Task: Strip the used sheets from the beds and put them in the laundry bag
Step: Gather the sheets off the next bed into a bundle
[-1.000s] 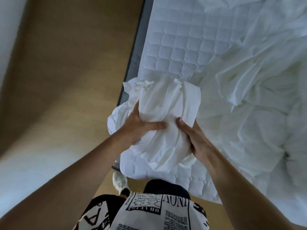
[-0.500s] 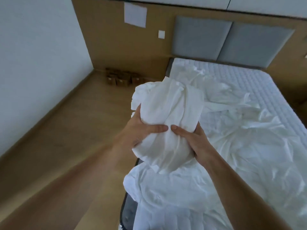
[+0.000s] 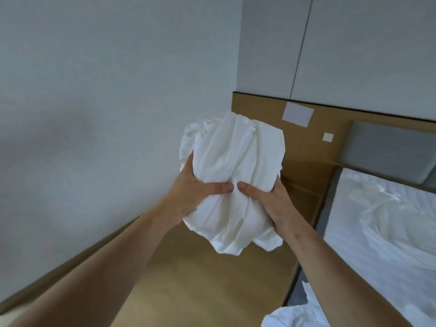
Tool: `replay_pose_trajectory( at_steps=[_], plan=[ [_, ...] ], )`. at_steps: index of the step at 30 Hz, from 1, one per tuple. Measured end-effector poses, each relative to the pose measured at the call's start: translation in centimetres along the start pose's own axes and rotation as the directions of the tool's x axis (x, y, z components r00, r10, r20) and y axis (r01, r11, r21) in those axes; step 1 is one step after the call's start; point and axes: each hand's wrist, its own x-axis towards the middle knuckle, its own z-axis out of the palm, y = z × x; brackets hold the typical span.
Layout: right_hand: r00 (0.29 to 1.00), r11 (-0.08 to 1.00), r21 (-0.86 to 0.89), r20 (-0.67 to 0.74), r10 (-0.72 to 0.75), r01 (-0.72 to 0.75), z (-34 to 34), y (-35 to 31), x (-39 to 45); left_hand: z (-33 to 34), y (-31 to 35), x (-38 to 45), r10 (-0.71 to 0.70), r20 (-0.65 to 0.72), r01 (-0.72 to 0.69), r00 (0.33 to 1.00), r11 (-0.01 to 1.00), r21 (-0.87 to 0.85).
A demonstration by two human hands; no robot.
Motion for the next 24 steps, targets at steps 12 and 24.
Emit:
replay_pose_trajectory(
  at_steps=[12,24],
  plan=[
    [0.878,0.996,0.037,0.471,-0.089,0.081,27.4,3.2,3.3,-23.5,-1.5,-9.9,0.107,-0.543,-0.097,0.833,0.994,0.047],
    [0.576,0.992,0.076,0.808,-0.121,0.102,50.4,7.3,7.2,-38.1,-3.1,-14.5,-0.01,-0.893,0.061,0.45,0.998,0.02]
  ],
)
